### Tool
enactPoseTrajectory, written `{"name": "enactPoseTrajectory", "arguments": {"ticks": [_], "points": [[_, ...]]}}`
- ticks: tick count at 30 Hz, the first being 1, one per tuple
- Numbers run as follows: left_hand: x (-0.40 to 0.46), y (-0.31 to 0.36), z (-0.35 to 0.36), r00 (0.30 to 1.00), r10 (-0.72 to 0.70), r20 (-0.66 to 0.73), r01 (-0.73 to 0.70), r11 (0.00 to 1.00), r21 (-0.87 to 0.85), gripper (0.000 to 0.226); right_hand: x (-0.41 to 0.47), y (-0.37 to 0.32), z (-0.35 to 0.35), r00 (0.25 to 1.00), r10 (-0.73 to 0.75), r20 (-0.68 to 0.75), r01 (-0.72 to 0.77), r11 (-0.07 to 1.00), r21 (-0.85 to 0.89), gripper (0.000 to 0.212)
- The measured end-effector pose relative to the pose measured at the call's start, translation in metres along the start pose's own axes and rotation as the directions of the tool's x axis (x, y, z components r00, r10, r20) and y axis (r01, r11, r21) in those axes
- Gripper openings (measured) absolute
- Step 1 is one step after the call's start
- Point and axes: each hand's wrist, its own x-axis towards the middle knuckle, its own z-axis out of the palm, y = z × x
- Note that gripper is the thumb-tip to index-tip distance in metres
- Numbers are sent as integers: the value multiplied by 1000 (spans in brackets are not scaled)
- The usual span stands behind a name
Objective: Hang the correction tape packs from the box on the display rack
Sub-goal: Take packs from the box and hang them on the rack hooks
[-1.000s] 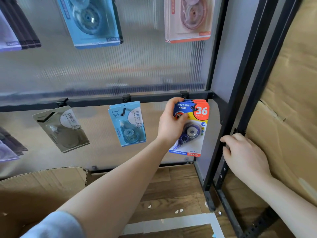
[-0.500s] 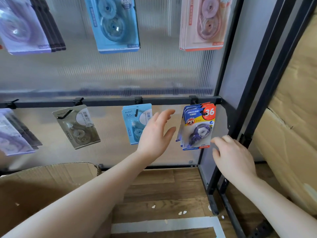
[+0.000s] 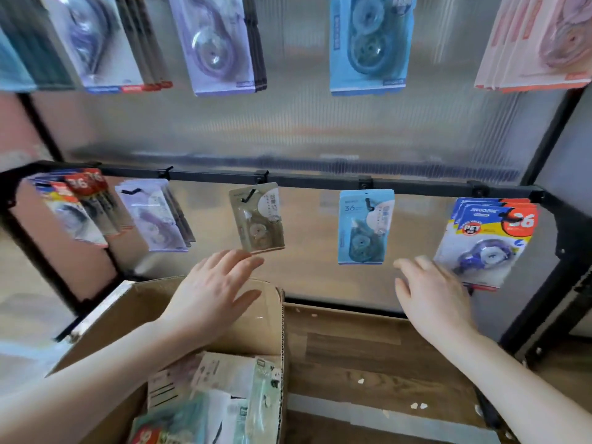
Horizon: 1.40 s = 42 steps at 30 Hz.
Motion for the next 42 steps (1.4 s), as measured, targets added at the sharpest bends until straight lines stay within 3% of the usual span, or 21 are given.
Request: {"name": "enactPoseTrajectory", "arguments": {"ticks": [8,10,12,16,22,25,31,36,42], "points": [[-86,-81,30,935,-254,249,240,967,85,49,0,-123,40,970,-241,29,237,966,107,29],[-100,-95,40,926,-283,249,269,959,88,45,-2,-148,49,958,-282,44,276,955,107,28],[-117,-112,52,888,-329,320,342,939,16,50,-1,-180,63,946,-317,68,310,946,101,27],[-126,-121,69,833,-332,443,352,935,39,60,-3,-202,76,924,-357,135,349,934,81,33],[-141,-139,96,689,-346,637,464,885,-21,57,-10,-229,105,885,-395,248,403,915,16,31],[-142,-143,110,657,-337,675,492,870,-45,54,-13,-235,117,874,-392,287,411,912,-5,30],[-153,-132,133,563,-168,809,437,892,-120,50,-20,-233,141,847,-383,367,424,905,-35,30],[-170,-131,150,314,-78,946,481,872,-88,58,-23,-227,154,838,-365,406,423,904,-61,29],[-177,-134,156,303,-179,936,576,817,-30,50,-24,-225,161,833,-352,427,407,912,-43,29]]}}
